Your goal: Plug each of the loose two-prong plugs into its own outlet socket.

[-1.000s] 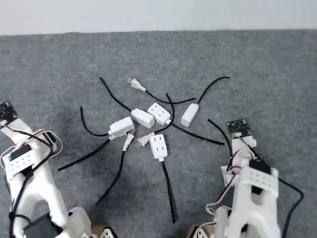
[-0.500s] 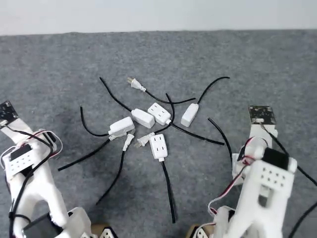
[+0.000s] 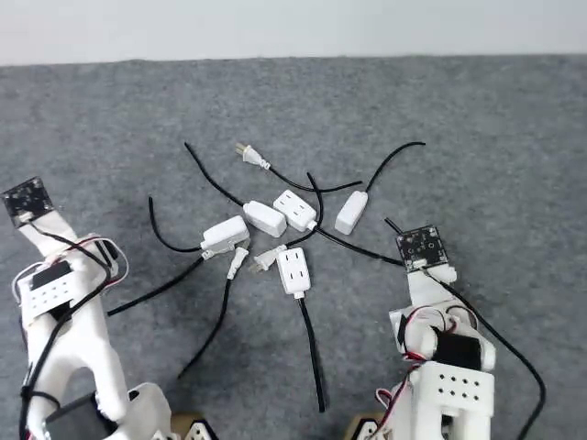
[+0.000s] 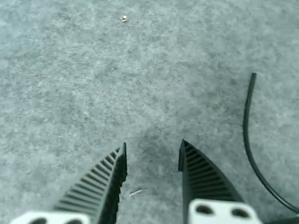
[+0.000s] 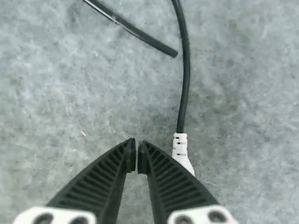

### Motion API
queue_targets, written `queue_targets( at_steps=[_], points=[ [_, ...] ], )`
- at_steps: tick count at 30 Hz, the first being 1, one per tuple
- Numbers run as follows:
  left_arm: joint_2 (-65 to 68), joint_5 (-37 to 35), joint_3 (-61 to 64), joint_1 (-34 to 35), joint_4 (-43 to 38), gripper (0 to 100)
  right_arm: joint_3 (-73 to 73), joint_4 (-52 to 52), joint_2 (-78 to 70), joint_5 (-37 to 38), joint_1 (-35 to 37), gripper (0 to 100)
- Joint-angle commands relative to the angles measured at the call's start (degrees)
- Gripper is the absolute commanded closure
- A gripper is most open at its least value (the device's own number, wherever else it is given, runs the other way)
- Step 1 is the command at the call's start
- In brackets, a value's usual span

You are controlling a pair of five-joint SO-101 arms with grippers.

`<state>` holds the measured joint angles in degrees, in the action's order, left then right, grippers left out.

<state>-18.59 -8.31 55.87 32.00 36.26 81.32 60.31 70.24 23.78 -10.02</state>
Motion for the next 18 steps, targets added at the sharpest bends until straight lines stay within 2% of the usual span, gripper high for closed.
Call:
queue_targets(
  at_steps=[1,18],
  points=[
    [-0.53,0.79,-0.13,-1.32,0.53,83,0.44,-1.54,1.1,2.2,-3.74,99.0],
    [-0.26,0.7,-0.04,-1.93,0.62,83,4.31,-6.81,1.1,7.74,-10.15,99.0]
  ],
)
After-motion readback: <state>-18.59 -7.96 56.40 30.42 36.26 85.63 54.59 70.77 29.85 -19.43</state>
